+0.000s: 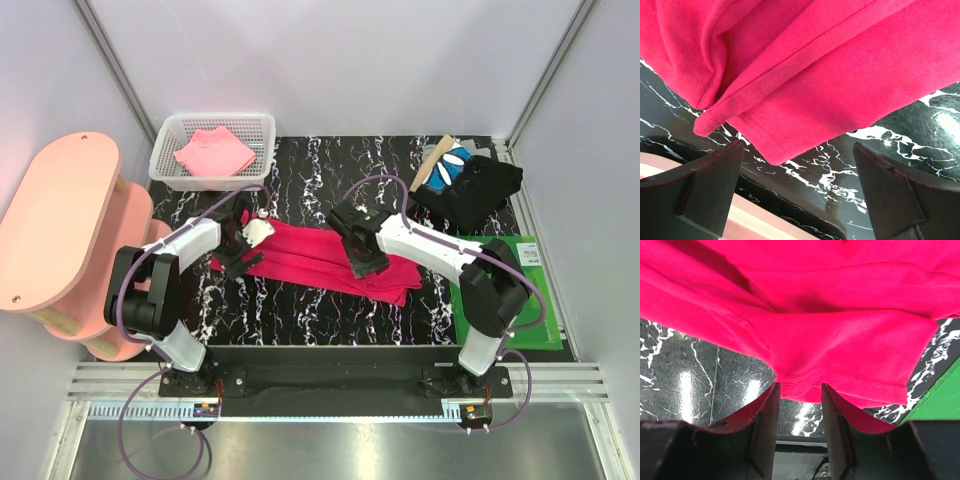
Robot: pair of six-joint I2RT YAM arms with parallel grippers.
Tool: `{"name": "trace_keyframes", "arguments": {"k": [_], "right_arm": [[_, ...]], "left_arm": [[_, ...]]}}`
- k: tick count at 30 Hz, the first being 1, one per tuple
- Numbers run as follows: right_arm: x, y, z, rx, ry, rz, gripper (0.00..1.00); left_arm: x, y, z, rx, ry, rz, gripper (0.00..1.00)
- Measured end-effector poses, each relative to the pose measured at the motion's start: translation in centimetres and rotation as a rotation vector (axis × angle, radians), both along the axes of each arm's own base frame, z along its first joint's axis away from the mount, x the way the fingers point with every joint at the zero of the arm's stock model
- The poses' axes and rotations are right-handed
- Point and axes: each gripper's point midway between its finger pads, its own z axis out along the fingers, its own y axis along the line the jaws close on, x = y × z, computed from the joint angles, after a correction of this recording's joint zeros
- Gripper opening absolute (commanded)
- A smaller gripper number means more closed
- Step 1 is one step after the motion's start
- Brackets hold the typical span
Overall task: Fold and stack the t-shirts
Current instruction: Fold the other side of the tshirt into a rectangle
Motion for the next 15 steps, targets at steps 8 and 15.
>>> {"name": "trace_keyframes", "arguments": {"k": [8, 15], "right_arm": [[-0.8, 0.6, -0.6, -0.019, 0.016, 0.046, 0.47], [-1.4, 0.5, -1.8, -0.049, 0.042, 0.066, 0.39]], "left_arm": [[0.1, -0.7, 0.3, -0.059, 0.008, 0.012, 0.97], [0.3, -1.4, 0.7, -0.093, 0.011, 0.013, 0.97]]}}
